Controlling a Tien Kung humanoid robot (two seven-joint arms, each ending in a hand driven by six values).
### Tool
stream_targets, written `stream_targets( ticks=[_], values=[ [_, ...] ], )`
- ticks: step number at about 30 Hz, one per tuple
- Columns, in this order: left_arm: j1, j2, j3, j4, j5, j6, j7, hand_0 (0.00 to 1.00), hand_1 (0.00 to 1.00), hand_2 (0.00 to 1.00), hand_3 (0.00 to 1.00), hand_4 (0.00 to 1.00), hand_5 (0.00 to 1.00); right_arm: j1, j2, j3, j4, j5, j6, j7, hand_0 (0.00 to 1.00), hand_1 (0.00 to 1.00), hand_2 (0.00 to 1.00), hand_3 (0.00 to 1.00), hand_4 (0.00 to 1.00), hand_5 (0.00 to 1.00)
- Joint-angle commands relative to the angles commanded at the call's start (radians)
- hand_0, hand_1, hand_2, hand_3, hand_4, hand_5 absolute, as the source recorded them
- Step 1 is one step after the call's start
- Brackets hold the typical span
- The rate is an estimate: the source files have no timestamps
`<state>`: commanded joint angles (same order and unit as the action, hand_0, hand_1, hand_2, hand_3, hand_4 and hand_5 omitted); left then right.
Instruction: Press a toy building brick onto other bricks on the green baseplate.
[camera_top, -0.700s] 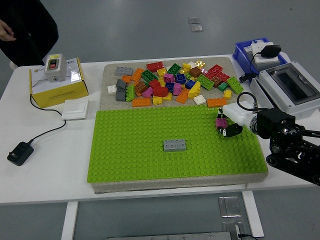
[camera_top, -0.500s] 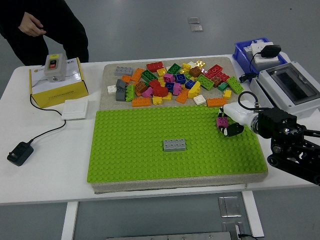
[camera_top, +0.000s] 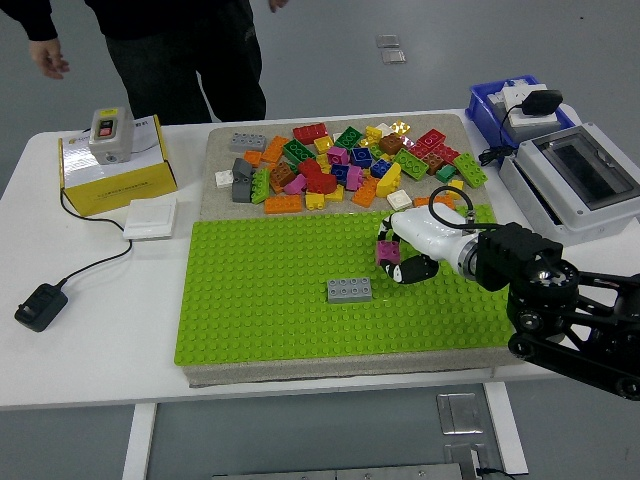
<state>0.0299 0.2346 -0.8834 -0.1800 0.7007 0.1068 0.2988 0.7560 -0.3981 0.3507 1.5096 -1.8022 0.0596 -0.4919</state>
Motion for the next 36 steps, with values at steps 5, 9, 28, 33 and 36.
stream_targets(
  ticks=[5, 9, 28, 33, 36],
  values=[
    [0.001, 0.002, -0.002, 0.0, 0.005, 0.0, 0.002, 0.663, 0.659, 0.625, 0.737, 0.415, 0.526, -0.034, 0.082, 0.021, -0.031, -0.03, 0.003, -0.015, 0.065, 0.167, 0.38, 0.441, 0.435, 0.271],
    [0.002, 0.004, -0.005, 0.0, 0.009, 0.0, 0.003, 0.663, 0.659, 0.625, 0.737, 0.415, 0.526, -0.046, 0.104, 0.008, -0.037, -0.034, 0.005, -0.019, 0.065, 0.167, 0.38, 0.441, 0.435, 0.271],
    [0.004, 0.002, -0.004, 0.0, 0.007, 0.0, 0.002, 0.662, 0.659, 0.626, 0.741, 0.424, 0.534, -0.051, 0.098, 0.012, -0.038, -0.067, 0.01, -0.03, 0.062, 0.162, 0.379, 0.442, 0.448, 0.287],
    [0.006, 0.002, -0.004, 0.0, 0.006, 0.001, 0.003, 0.662, 0.659, 0.627, 0.741, 0.424, 0.537, -0.052, 0.094, 0.007, -0.048, -0.065, 0.014, -0.031, 0.061, 0.161, 0.378, 0.439, 0.451, 0.291],
    [0.007, 0.002, -0.005, 0.0, 0.006, 0.001, 0.003, 0.662, 0.659, 0.627, 0.743, 0.424, 0.538, -0.053, 0.09, 0.006, -0.049, -0.063, 0.016, -0.032, 0.06, 0.158, 0.375, 0.439, 0.453, 0.291]
  ],
)
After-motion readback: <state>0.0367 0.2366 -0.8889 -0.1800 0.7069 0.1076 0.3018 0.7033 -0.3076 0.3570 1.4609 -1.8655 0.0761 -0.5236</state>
